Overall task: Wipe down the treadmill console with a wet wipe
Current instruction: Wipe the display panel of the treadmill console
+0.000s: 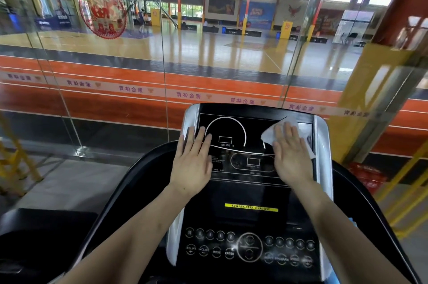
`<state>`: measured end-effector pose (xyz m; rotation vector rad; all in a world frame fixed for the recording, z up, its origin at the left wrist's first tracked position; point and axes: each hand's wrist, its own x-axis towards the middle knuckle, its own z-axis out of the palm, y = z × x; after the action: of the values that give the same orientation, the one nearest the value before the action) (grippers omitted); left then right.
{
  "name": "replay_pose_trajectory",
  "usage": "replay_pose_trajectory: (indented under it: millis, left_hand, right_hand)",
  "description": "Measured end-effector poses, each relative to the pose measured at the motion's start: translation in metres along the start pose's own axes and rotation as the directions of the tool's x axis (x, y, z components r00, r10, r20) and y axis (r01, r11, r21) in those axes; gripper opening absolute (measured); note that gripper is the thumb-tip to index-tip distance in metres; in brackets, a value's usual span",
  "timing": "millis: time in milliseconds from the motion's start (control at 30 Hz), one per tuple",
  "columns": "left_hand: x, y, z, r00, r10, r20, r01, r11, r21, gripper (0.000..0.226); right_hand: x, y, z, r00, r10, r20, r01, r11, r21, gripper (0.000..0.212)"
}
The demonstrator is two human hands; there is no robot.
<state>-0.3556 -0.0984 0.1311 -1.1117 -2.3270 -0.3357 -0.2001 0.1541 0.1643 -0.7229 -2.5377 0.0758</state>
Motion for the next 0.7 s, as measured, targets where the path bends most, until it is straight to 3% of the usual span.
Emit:
replay_pose_trajectory:
  millis: [100, 233, 300, 400, 500, 600, 700]
  left_hand:
    - [0.007, 0.016, 0.000, 1.000, -0.002, -0.016, 0.001, 0.999, -0.048, 0.063]
    - [0.010, 0.029, 0.006, 1.000, 0.014, 0.004, -0.014, 0.998, -0.062, 0.062]
    - [0.013, 0.039, 0.008, 0.999, 0.035, 0.011, -0.034, 0.996, -0.076, 0.059]
    - [0.018, 0.058, 0.007, 0.998, 0.058, 0.000, -0.058, 0.992, -0.112, 0.058]
    - [0.024, 0.072, 0.007, 0.998, 0.066, 0.010, -0.064, 0.990, -0.123, 0.057]
    - [0.027, 0.080, 0.008, 0.997, 0.073, 0.003, -0.072, 0.988, -0.136, 0.056]
    - [0.035, 0.084, 0.008, 0.997, 0.082, -0.003, -0.082, 0.986, -0.144, 0.056]
  right_hand:
    - [0.008, -0.035, 0.009, 1.000, 0.029, 0.002, -0.029, 0.999, 0.022, 0.063]
    - [0.013, -0.065, 0.025, 0.967, -0.248, 0.053, 0.249, 0.968, -0.024, 0.055]
    - [0.012, -0.024, 0.016, 0.977, -0.208, 0.041, 0.211, 0.975, -0.066, 0.056]
    - [-0.006, 0.044, -0.004, 1.000, -0.016, -0.005, 0.015, 0.996, -0.093, 0.058]
    - [-0.008, 0.039, -0.004, 0.996, 0.090, -0.007, -0.091, 0.996, -0.018, 0.068]
    - [0.002, 0.001, 0.007, 0.999, 0.034, 0.005, -0.034, 0.998, 0.043, 0.071]
    - [0.011, 0.006, 0.003, 0.998, -0.046, 0.049, 0.046, 0.999, -0.007, 0.069]
